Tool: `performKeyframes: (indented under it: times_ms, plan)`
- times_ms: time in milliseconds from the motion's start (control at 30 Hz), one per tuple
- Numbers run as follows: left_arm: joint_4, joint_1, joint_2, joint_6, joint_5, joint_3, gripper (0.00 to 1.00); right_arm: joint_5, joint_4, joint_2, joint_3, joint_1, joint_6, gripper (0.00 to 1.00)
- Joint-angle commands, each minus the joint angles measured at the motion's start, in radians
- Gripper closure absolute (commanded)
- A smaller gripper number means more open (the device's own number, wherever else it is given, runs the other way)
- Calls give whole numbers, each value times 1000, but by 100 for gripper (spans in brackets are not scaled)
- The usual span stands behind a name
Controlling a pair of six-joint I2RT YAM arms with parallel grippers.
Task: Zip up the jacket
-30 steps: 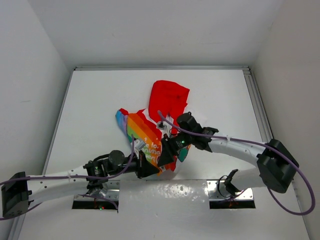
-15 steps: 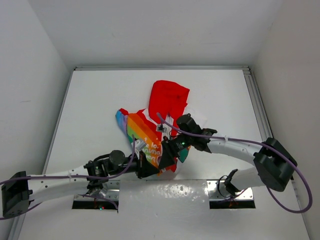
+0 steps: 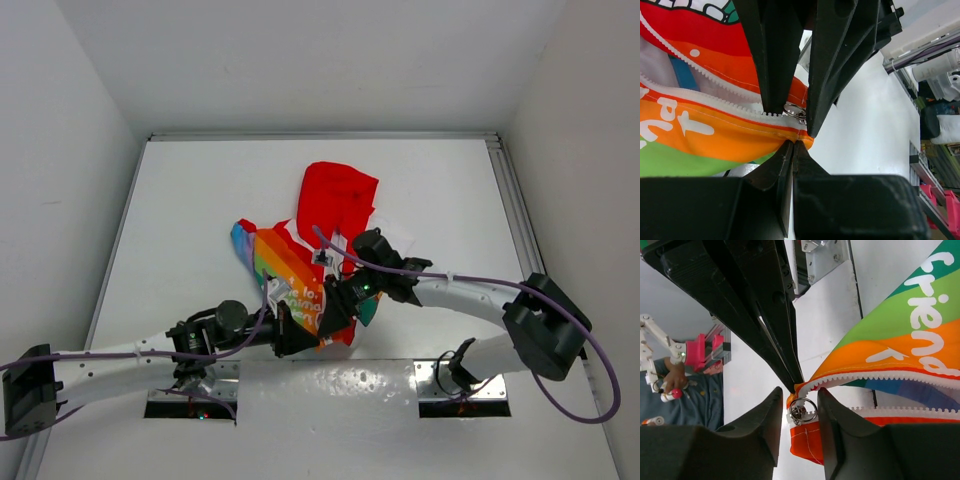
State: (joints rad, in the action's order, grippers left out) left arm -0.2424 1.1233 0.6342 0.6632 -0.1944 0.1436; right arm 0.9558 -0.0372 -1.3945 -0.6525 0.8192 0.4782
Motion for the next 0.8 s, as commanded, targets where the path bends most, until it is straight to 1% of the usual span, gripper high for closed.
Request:
performKeyframes:
  times_ms: [0, 100, 233, 300, 333, 433, 533, 567, 767]
  plan:
    - [-61, 7, -18, 4, -11, -2, 100, 32, -53, 14, 5, 0, -1, 67]
    - [-48, 6, -13, -5, -13, 11, 100, 26, -46, 29, 5, 0, -1, 71]
    - [-61, 7, -16, 3, -14, -1, 100, 8, -35, 41, 8, 0, -6, 73]
    - [-49, 7, -16, -5, -16, 13, 100, -2, -33, 45, 10, -2, -6, 77]
    - [-51, 7, -16, -4, -16, 11, 100, -3, -27, 45, 8, -2, -12, 81]
    - [-60, 7, -19, 1, -14, 2, 100, -8, -36, 52, 14, -2, -1, 86]
    - [-46, 7, -14, -7, -17, 14, 100, -25, -32, 66, 16, 0, -6, 98]
    - [-51, 6, -16, -5, -16, 8, 100, -38, -24, 71, 14, 0, -7, 100]
    - [-40, 7, -18, -11, -14, 16, 100, -86, -14, 89, 22, -2, 0, 100]
